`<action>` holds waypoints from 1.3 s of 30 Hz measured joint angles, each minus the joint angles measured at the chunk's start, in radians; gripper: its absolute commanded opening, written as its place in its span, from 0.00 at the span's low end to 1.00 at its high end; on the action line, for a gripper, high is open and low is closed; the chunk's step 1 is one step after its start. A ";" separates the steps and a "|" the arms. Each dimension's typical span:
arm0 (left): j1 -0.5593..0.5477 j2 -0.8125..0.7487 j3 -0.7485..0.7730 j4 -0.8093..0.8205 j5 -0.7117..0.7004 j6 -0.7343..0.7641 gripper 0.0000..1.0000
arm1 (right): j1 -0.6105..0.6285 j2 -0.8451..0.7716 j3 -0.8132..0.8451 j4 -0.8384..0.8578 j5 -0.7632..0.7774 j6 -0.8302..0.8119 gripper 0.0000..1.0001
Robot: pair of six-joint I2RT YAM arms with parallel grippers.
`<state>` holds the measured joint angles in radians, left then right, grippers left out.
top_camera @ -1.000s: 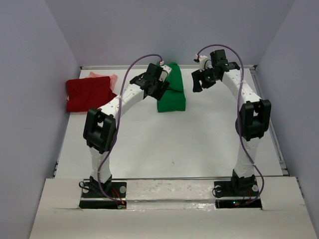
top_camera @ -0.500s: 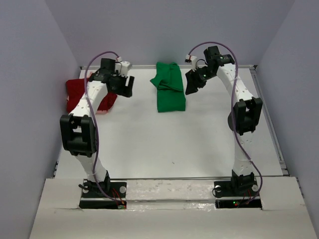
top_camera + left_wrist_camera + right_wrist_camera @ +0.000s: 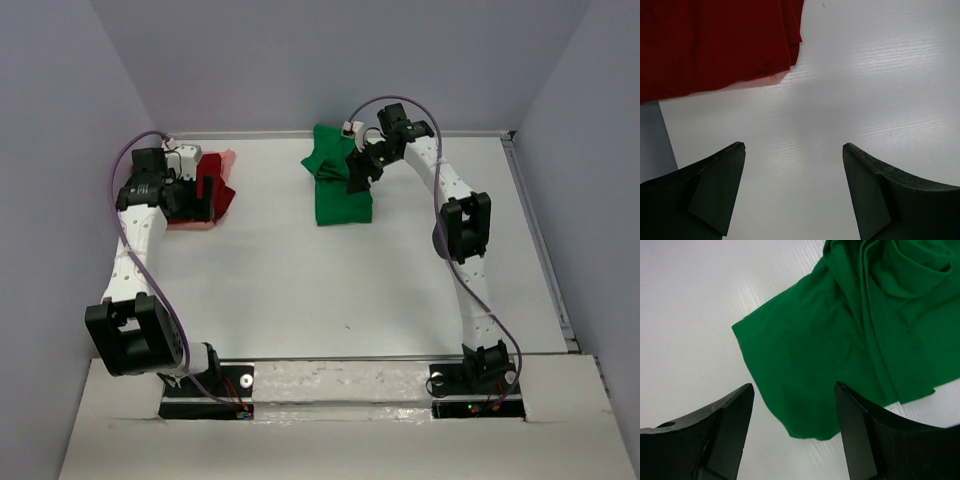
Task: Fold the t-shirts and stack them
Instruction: Fold the folded rectangular tshirt in 1/3 of the way
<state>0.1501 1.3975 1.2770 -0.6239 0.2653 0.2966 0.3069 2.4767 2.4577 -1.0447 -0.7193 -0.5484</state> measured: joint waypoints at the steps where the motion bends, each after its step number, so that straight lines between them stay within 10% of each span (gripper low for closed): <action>1: 0.010 -0.008 -0.008 0.000 -0.001 0.000 0.89 | 0.006 0.006 0.000 0.008 0.005 -0.007 0.72; 39: 0.032 -0.079 -0.100 0.020 0.024 -0.016 0.89 | 0.031 -0.039 -0.289 0.004 0.154 -0.134 0.90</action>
<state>0.1825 1.3182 1.1770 -0.6037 0.2893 0.2802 0.3374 2.4374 2.1685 -1.0405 -0.5652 -0.6819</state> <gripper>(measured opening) 0.892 0.891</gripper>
